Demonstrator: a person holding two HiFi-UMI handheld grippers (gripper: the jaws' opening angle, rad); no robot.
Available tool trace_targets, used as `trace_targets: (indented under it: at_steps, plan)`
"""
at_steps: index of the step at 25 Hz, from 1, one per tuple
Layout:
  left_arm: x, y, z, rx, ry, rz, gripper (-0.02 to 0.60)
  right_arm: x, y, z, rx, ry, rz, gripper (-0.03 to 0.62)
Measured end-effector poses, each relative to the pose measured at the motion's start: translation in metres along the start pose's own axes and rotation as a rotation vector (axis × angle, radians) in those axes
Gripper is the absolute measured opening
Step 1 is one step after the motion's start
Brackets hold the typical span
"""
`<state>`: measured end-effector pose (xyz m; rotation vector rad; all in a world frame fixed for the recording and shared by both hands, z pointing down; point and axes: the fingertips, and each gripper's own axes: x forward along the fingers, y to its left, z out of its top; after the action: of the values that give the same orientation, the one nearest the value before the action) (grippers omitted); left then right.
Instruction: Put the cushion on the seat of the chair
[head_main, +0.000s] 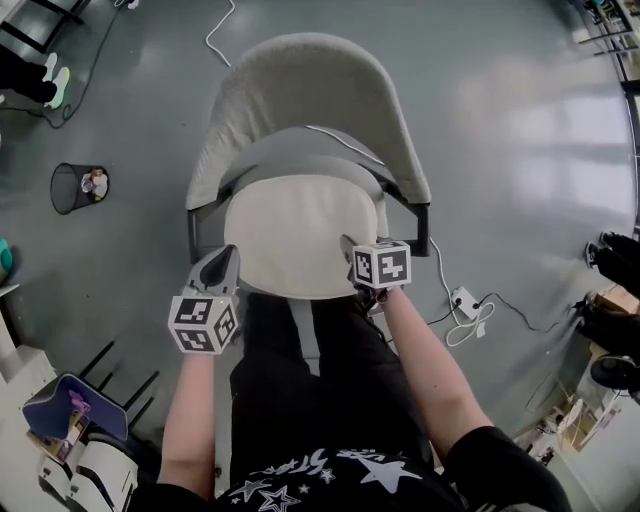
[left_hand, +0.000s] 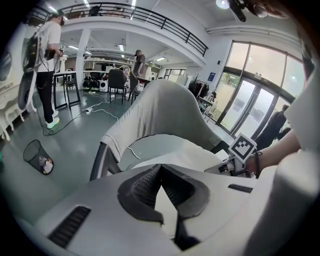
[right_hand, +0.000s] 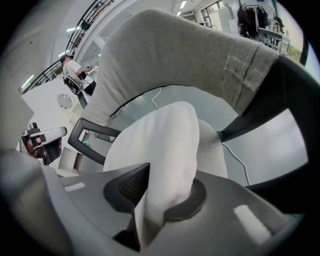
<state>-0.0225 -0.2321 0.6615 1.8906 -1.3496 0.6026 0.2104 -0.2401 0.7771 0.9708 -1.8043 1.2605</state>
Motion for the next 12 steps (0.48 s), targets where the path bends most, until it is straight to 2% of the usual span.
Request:
trace_targets:
  at_steps: [6, 10, 12]
  plan:
    - [0.031, -0.006, -0.025, -0.018, 0.054, 0.006, 0.009, 0.020, -0.025, -0.006, -0.006, 0.015, -0.013, 0.100]
    - [0.050, -0.007, -0.045, -0.029, 0.088, 0.004, 0.009, 0.033, -0.039, -0.011, -0.022, 0.000, -0.060, 0.146]
    - [0.057, -0.009, -0.052, -0.031, 0.105, 0.005, 0.009, 0.036, -0.047, -0.012, -0.039, -0.018, -0.101, 0.192]
